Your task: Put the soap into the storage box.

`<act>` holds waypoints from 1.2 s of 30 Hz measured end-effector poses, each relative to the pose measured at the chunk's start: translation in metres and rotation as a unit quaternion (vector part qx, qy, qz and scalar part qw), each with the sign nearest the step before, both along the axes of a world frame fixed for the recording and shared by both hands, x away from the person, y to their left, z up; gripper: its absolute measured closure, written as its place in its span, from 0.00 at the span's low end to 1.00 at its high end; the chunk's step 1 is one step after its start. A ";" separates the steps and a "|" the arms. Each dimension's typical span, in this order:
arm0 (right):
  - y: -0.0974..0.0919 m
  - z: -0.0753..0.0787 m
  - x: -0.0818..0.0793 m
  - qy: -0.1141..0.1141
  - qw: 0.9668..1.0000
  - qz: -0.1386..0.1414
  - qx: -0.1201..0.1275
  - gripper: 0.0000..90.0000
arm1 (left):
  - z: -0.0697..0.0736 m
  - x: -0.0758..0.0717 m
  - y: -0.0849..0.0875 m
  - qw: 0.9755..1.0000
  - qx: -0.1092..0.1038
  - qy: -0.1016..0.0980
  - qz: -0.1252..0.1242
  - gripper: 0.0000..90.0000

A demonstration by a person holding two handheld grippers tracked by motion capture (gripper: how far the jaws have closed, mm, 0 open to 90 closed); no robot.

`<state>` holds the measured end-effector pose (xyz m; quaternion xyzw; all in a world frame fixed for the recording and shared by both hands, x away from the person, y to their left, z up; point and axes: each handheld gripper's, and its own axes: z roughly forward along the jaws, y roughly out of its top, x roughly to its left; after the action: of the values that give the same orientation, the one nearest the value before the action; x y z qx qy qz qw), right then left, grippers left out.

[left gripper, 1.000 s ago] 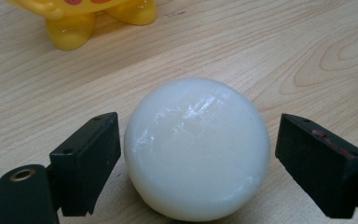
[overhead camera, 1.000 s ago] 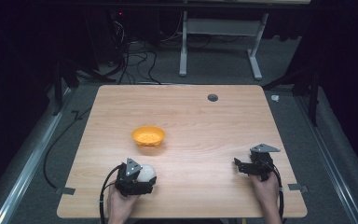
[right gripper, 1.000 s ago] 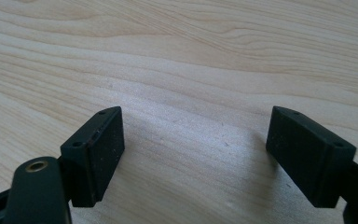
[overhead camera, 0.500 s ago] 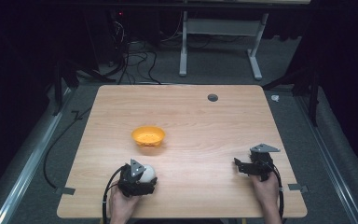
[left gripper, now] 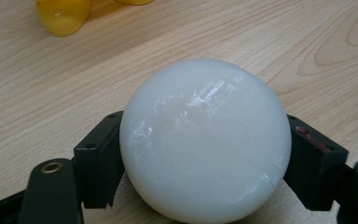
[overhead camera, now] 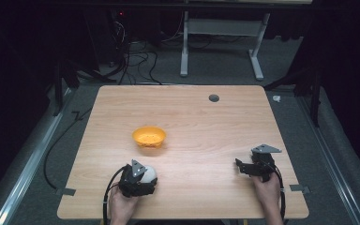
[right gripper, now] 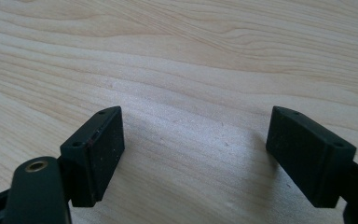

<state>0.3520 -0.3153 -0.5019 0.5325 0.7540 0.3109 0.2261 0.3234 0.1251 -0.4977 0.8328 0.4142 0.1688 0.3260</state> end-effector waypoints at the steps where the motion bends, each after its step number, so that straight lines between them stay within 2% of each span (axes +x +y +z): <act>1: 0.000 0.000 0.000 0.000 1.000 0.000 0.000 0.22 | 0.000 0.000 0.000 1.000 0.000 0.000 0.000 0.27; 15: 0.000 0.000 0.000 -0.001 1.000 0.000 0.000 0.22 | 0.021 0.006 0.000 1.000 -0.009 -0.009 -0.021 0.27; 24: 0.000 0.000 0.000 -0.001 1.000 0.001 0.000 0.22 | 0.033 0.015 0.001 0.999 -0.023 -0.012 -0.026 0.27; 32: 0.000 0.000 0.000 -0.001 1.000 0.001 0.000 0.22 | 0.042 0.023 0.003 0.999 -0.033 -0.007 -0.030 0.27; 36: 0.000 0.000 0.000 -0.001 1.000 0.001 0.001 0.22 | 0.047 0.027 0.004 0.999 -0.031 -0.006 -0.028 0.27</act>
<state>0.3520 -0.3156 -0.5020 0.5319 0.7541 0.3121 0.2260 0.3507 0.1294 -0.4509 0.8324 0.3940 0.1516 0.3590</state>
